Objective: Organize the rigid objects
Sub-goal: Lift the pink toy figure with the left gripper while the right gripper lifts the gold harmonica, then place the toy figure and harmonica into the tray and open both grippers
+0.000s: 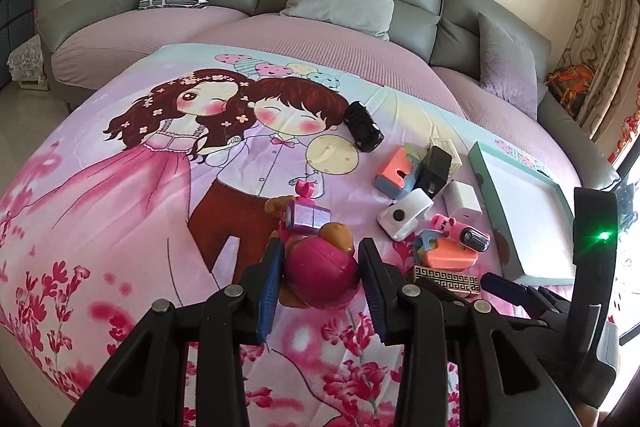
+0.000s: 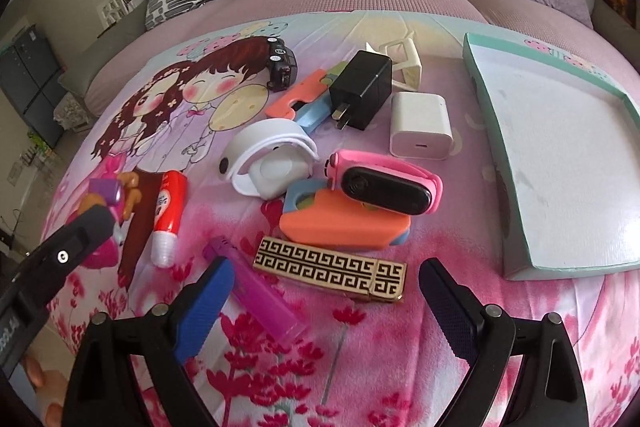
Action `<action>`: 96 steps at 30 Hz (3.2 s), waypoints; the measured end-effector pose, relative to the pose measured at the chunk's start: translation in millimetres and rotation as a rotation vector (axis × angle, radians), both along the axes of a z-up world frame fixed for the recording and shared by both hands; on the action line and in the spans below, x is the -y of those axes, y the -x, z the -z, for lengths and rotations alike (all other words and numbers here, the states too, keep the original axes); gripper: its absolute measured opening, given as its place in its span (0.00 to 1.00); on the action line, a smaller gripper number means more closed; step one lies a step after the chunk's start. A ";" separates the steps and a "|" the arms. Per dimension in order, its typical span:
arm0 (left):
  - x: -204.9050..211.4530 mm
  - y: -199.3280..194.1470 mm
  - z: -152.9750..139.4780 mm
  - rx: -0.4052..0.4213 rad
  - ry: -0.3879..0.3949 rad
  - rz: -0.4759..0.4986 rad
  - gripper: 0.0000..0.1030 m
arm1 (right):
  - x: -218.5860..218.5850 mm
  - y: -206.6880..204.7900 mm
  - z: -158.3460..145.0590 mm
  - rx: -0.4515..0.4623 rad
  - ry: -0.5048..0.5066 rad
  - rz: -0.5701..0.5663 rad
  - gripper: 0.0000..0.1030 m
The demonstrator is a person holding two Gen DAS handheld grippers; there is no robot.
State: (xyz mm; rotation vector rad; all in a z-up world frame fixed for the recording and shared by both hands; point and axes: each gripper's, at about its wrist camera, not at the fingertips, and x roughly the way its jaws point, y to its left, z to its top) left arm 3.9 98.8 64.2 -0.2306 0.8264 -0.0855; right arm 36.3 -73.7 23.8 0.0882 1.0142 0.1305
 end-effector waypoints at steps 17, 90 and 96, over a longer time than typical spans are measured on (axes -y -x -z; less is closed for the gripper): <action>1.5 -0.1 1.7 -0.010 -0.003 0.003 0.38 | 6.0 7.0 0.2 0.035 0.017 0.015 0.83; 327.1 -168.2 -1.1 -0.028 -0.219 0.315 0.39 | 317.6 -61.8 -29.5 0.092 0.076 0.502 0.83; 327.2 -168.2 0.4 -0.036 -0.228 0.308 0.39 | 318.8 -63.3 -26.2 0.076 0.068 0.501 0.83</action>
